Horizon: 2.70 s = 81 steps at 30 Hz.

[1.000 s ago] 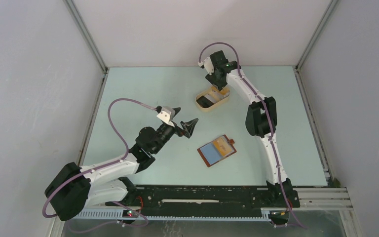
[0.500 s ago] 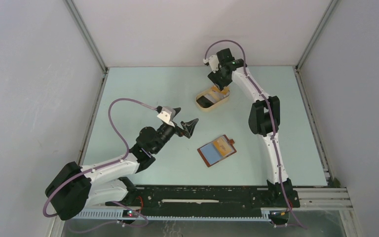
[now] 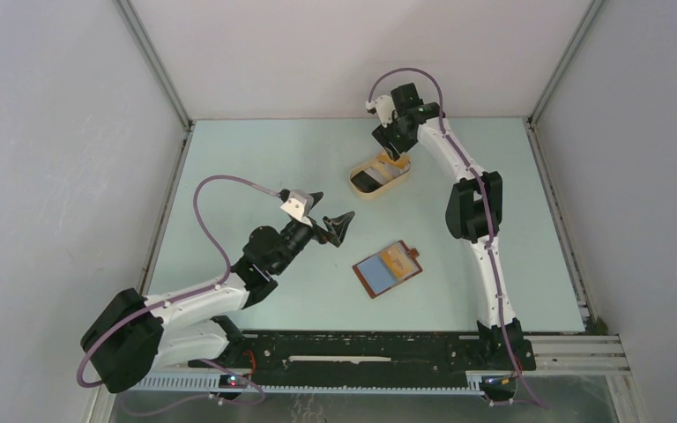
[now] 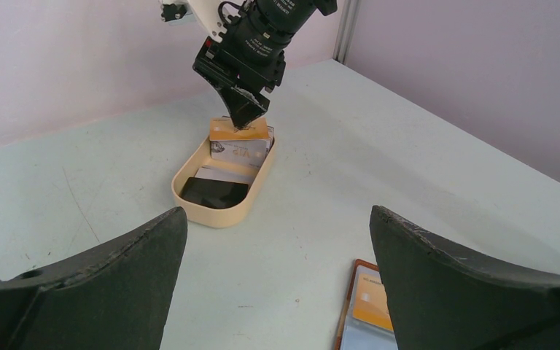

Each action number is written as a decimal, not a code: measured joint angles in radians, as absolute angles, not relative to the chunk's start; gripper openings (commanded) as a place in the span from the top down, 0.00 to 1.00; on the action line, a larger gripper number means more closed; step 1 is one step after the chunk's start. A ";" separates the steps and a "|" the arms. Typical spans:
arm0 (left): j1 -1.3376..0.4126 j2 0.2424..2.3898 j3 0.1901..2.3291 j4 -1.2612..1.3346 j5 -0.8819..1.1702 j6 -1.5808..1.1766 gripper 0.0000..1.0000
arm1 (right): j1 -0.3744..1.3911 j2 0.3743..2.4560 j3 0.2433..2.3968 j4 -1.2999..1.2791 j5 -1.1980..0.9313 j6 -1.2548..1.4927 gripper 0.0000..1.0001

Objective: Put the credit cards into the card holder
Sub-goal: Pick up the credit card from the storage box.

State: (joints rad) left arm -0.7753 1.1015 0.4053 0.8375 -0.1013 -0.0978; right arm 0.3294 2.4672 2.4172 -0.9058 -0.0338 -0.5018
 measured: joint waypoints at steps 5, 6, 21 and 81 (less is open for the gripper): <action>-0.775 1.102 0.405 0.838 -0.101 -0.098 0.00 | 0.328 2.473 2.417 -0.909 -0.050 -0.501 0.27; -0.775 1.102 0.405 0.838 -0.101 -0.098 0.00 | 0.327 2.476 2.417 -0.909 -0.054 -0.501 0.27; -0.775 1.102 0.405 0.838 -0.101 -0.098 0.00 | 0.327 2.502 2.417 -0.910 -0.065 -0.498 0.35; -0.772 1.102 0.392 0.857 -0.101 -0.106 0.00 | 0.402 2.342 2.317 -0.921 -0.088 -0.509 1.00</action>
